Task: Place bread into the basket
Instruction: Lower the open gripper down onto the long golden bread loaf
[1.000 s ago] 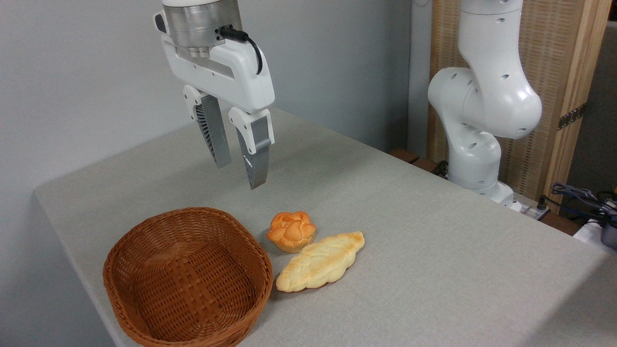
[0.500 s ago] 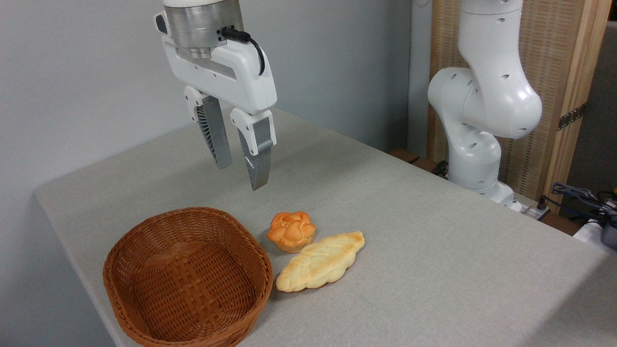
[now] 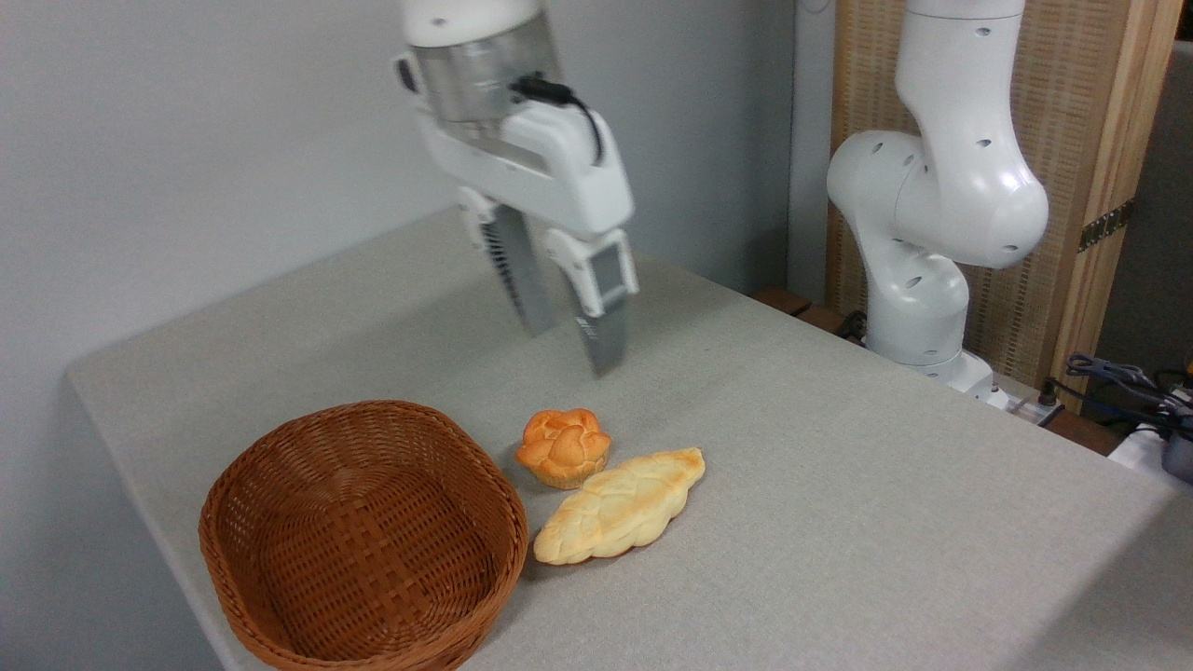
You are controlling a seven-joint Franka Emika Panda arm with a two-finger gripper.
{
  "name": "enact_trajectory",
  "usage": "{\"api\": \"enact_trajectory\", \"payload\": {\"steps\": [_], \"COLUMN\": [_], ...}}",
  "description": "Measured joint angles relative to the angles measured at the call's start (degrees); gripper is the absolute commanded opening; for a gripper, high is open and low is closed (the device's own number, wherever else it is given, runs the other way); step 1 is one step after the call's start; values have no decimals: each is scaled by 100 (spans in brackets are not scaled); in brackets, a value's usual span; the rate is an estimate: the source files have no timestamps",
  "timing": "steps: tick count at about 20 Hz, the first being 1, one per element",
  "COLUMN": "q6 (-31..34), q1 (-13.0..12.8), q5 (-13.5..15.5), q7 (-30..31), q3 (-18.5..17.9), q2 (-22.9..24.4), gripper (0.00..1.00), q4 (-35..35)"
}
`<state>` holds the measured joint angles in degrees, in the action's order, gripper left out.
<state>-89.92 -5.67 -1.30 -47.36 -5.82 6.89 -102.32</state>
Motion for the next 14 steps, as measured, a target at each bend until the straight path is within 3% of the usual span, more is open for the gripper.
{"api": "enact_trajectory", "payload": {"steps": [4, 8, 14], "q6": [-398, -1454, -1701], "q1": [10, -12, -71], "q5": [-2, -3, -3], "q7": [-372, -390, -690], "q3": [-230, -230, -225], "q2": [499, 496, 485], "gripper": [100, 100, 100], "q4": [-1046, -2230, -2565]}}
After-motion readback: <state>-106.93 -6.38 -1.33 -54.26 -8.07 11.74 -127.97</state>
